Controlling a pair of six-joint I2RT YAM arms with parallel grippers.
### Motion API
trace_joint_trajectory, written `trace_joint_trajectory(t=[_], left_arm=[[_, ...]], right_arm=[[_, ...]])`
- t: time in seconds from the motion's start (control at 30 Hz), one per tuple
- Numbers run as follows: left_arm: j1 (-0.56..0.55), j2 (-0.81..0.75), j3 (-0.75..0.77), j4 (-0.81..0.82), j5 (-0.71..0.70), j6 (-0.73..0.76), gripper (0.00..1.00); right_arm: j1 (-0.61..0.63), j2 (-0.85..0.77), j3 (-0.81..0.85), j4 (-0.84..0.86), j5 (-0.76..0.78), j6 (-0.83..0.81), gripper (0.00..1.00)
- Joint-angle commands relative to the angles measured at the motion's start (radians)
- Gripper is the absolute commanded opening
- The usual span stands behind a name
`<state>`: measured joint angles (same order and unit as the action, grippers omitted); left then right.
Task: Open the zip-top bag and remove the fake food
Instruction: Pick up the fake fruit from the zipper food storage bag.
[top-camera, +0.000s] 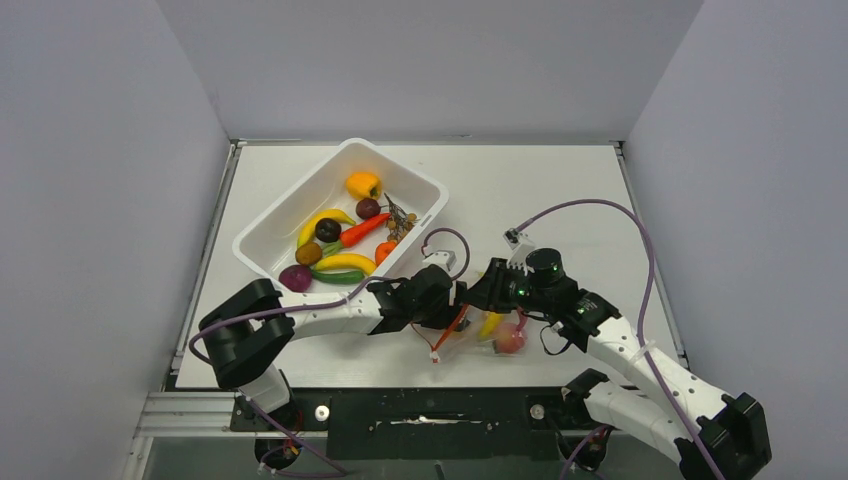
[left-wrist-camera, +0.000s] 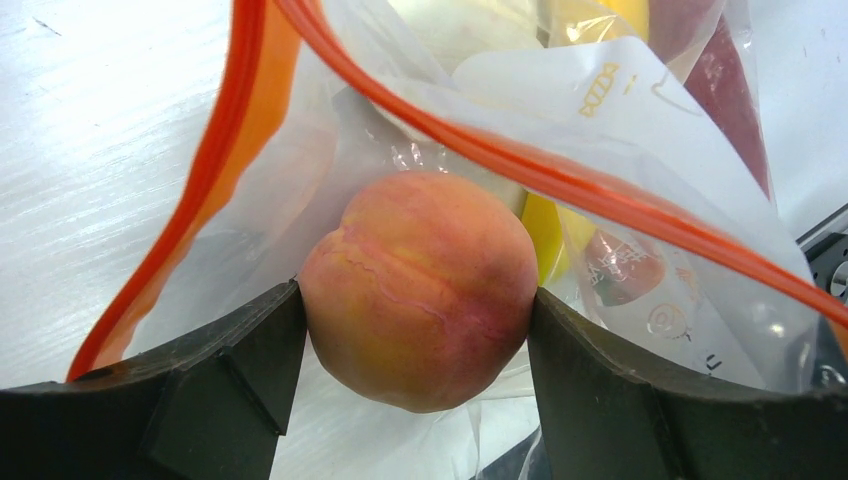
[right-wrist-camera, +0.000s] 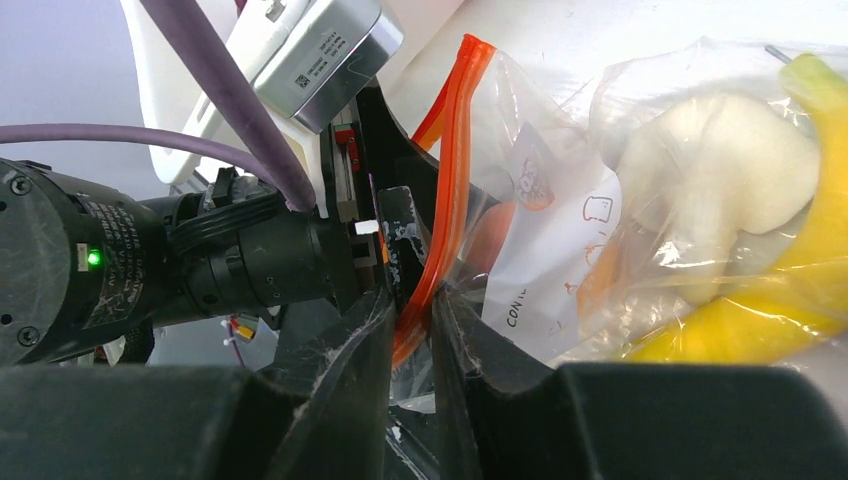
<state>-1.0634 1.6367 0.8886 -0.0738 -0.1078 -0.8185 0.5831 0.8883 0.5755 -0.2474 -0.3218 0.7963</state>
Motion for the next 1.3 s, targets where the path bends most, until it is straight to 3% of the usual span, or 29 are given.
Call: trace_joint_trajectory(t=[0.0, 0.13, 0.27, 0.57, 0.77, 0.93, 1.27], left_arm=[[-0.002, -0.058, 0.007, 0.01, -0.031, 0.002, 0.0], [-0.002, -0.055, 0.009, 0.009, -0.03, 0.001, 0.0], [-0.002, -0.053, 0.013, 0.004, -0.031, 0.001, 0.0], [-0.003, -0.043, 0.029, -0.036, -0.047, 0.014, 0.0], [-0.003, -0.05, 0.024, -0.022, -0.044, 0.013, 0.0], [-0.003, -0.043, 0.029, -0.023, -0.036, 0.013, 0.0], [-0.003, -0.079, 0.032, -0.047, -0.072, 0.014, 0.0]], right_arm=[[0.0, -0.017, 0.035, -0.003, 0.051, -0.009, 0.19], [0.001, -0.008, 0.039, -0.015, 0.051, -0.017, 0.2], [0.0, 0.015, 0.049, -0.016, 0.019, -0.023, 0.34], [0.001, 0.003, 0.069, -0.033, -0.007, -0.06, 0.32], [0.001, -0.011, 0.068, -0.043, -0.013, -0.074, 0.38], [0.001, 0.014, 0.06, -0.036, -0.028, -0.068, 0.34], [0.001, 0.008, 0.053, -0.047, 0.005, -0.075, 0.16]])
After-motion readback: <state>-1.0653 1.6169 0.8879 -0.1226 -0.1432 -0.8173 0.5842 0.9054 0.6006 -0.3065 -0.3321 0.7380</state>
